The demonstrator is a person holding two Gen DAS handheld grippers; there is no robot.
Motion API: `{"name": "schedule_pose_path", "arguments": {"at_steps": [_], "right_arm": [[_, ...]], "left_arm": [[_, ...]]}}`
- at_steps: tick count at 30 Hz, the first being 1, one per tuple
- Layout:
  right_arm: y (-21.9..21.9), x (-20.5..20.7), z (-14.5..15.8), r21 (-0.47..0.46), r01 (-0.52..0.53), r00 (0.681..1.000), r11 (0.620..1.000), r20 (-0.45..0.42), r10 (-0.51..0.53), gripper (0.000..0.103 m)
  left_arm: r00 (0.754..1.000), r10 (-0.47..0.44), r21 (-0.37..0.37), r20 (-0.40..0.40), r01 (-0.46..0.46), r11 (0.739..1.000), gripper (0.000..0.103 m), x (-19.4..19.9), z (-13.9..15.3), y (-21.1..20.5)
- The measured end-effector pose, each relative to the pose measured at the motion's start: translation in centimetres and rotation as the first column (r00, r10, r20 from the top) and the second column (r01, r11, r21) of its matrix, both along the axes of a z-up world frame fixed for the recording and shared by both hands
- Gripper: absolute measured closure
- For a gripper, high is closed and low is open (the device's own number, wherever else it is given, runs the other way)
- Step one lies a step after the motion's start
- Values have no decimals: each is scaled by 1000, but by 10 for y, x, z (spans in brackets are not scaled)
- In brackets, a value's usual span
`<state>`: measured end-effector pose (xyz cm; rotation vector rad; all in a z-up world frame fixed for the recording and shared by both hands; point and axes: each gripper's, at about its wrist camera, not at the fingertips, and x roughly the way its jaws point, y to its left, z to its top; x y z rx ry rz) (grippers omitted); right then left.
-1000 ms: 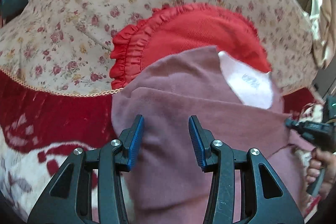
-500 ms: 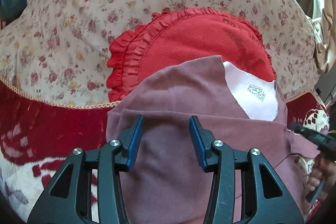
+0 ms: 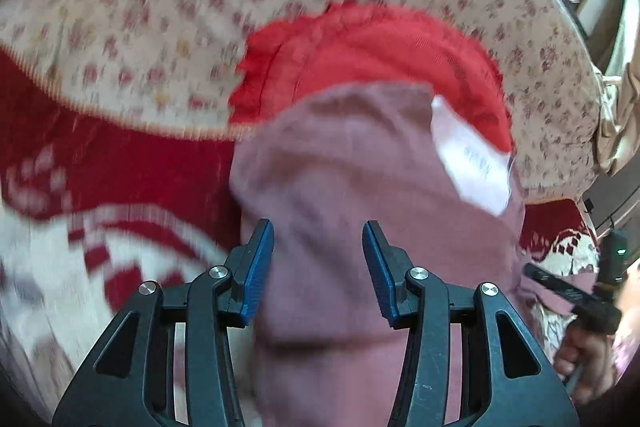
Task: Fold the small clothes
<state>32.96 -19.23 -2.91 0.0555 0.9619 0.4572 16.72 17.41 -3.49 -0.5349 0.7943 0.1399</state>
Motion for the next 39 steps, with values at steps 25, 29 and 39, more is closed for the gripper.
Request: {"name": "schedule_pose_path", "arguments": {"at_steps": [25, 29, 39], "right_arm": [[-279, -98, 74, -131, 697, 678, 705, 440, -589, 59], [-321, -103, 69, -73, 741, 637, 668, 392, -664, 59], [-352, -80, 49, 109, 691, 646, 714, 350, -678, 66]], "left_arm": [[989, -137, 63, 51, 134, 989, 28, 2, 15, -66], [993, -120, 0, 3, 120, 993, 28, 7, 3, -62], [989, -144, 65, 17, 142, 988, 28, 9, 7, -74]]}}
